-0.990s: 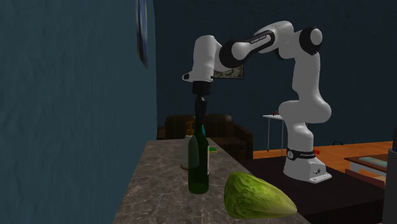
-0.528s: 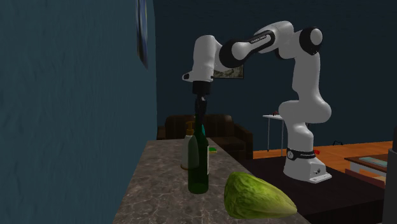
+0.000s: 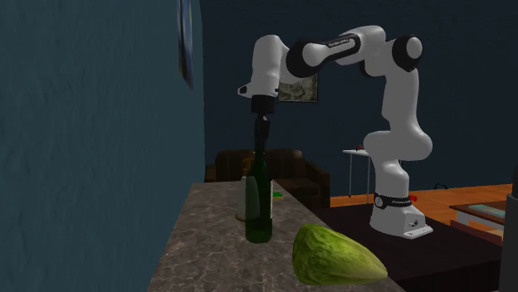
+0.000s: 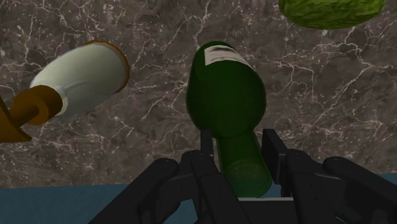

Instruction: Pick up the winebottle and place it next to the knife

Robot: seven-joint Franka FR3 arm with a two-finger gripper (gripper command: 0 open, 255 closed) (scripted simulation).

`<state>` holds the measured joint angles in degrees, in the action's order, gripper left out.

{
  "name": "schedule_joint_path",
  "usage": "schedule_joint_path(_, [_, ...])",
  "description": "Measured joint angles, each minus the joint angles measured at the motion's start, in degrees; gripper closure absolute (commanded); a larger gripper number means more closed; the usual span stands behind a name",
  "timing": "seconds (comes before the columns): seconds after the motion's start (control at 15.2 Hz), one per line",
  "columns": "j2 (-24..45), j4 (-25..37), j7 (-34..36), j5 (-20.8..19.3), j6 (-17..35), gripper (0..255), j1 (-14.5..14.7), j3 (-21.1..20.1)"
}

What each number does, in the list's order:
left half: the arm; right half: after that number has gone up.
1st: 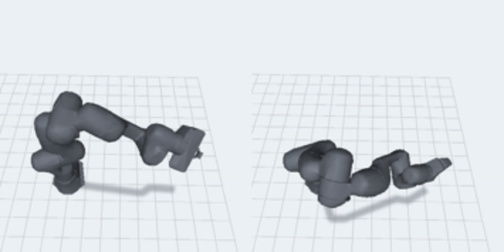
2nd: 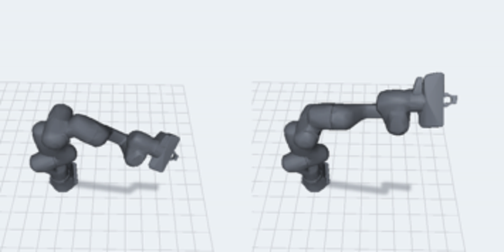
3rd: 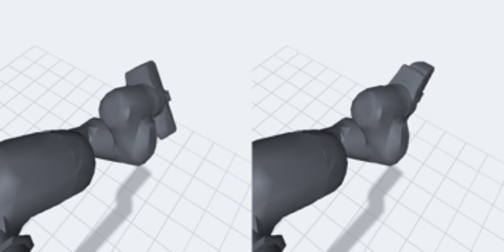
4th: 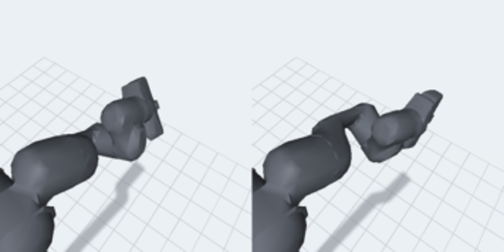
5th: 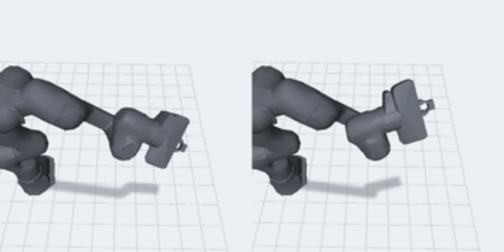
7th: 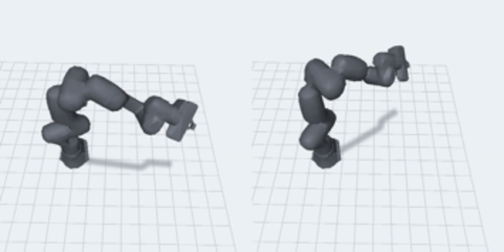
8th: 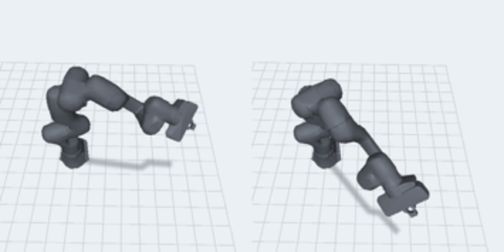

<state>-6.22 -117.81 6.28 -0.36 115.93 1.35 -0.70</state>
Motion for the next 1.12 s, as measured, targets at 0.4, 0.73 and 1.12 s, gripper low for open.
schedule_joint_path(0.4, [-0.6, 4.1, 0.0, 0.0, -4.7, 255, 0.0, 0.0])
schedule_joint_path(0.73, [-1.1, 7.3, -0.1, 0.0, -8.4, 255, 0.0, 0.0])
schedule_joint_path(1.12, [-1.6, 10.4, 1.5, 0.1, -12.1, 255, 0.7, -0.9])
